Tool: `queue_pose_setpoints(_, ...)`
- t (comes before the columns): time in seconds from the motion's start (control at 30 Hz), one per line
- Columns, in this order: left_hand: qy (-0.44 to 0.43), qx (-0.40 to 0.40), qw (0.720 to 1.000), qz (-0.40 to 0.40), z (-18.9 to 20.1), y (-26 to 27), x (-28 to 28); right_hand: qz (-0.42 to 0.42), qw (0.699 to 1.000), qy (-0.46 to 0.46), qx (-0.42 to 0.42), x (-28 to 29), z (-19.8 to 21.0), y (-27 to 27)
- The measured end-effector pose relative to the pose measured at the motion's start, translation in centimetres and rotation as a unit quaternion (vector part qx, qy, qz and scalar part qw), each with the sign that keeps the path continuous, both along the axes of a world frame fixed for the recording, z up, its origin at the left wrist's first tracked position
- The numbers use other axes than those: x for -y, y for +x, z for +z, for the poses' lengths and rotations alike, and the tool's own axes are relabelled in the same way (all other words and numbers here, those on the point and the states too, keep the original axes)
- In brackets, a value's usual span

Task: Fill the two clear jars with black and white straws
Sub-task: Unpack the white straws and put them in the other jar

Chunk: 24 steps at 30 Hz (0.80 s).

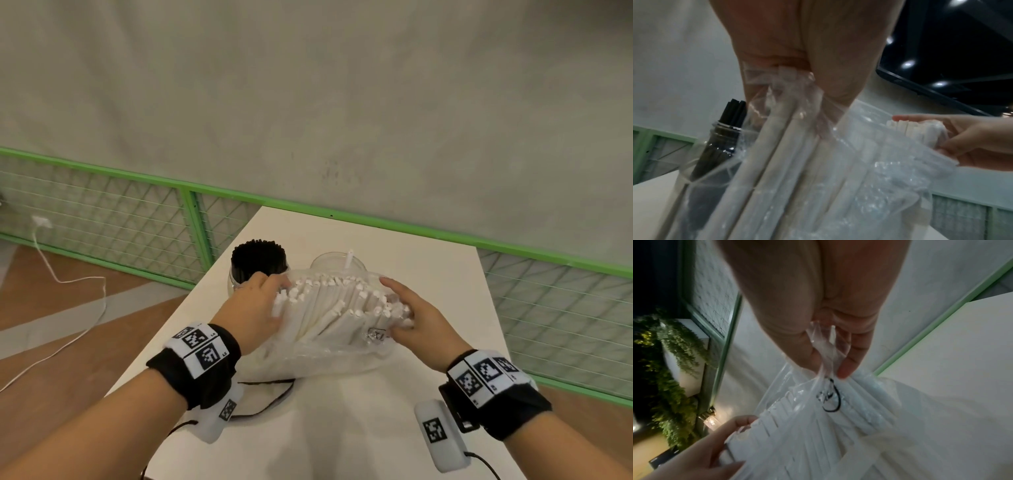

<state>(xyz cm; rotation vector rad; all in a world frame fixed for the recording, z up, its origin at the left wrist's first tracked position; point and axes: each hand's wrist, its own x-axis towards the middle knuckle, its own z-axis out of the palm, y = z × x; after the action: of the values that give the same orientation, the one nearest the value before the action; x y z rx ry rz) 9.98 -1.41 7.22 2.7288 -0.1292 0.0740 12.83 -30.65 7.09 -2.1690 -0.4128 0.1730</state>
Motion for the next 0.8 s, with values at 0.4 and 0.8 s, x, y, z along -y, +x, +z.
queue_pose_setpoints(0.4,0.119,0.084,0.978,-0.151,0.3,2.9,11.1,-0.017,0.998,0.056,0.01,0.1,-1.0,-0.6)
queue_pose_setpoints(0.8,0.083,0.135,0.979,-0.128,-0.9,3.3,11.2,-0.024,0.998,0.055,0.02,1.9,-0.9,-1.0)
